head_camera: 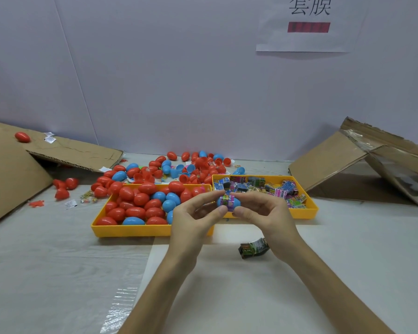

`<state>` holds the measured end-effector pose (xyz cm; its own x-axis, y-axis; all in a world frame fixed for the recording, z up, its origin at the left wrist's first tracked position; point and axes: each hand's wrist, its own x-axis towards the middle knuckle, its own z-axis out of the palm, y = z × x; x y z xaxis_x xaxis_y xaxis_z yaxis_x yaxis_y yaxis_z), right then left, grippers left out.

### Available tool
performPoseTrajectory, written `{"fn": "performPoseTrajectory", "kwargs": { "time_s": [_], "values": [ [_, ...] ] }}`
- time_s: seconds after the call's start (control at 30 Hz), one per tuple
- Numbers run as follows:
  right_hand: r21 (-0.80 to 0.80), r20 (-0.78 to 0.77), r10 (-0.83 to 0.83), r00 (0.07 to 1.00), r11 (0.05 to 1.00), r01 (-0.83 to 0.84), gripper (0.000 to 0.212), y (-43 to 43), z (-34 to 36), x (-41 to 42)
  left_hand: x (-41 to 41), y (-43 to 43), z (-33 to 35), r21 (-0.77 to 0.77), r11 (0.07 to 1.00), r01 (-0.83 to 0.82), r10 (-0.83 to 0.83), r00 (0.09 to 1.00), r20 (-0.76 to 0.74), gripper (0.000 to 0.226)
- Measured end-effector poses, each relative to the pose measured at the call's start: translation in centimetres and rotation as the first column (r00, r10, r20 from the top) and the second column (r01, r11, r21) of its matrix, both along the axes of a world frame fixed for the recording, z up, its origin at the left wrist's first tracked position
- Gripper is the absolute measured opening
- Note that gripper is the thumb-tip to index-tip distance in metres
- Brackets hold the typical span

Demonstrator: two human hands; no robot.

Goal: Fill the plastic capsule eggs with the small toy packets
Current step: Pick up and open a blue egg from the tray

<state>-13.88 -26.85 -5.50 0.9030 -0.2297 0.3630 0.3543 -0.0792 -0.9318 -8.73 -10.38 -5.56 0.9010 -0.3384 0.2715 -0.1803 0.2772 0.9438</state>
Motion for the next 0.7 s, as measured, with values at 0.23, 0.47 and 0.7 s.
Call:
{"fn": "performPoseTrajectory", "kwargs": {
  "time_s": [0.23,0.47,0.7],
  "values": [
    [0.014,0.038,0.023,0.999,1.0,-0.024,0.027,-0.15,-0.02,-0.02,0.03,-0.03,-0.04,-0.002,1.0,0.007,-0.007,1.0,-0.003,0.034],
    [0.02,0.041,0.031,0.999,0.999,-0.032,0.027,-0.41,-0.18,0.1,0.15,-0.12,-0.25,-0.005,1.0,0.0,0.0,1.0,0.007,0.036],
    [0.07,0.005,-0.012,1.0,0.998,0.011,0.03,-0.53,0.01,0.2,0.06,-0.24,-0.37,0.012,0.999,-0.035,0.034,0.999,0.008,0.042]
  ]
}}
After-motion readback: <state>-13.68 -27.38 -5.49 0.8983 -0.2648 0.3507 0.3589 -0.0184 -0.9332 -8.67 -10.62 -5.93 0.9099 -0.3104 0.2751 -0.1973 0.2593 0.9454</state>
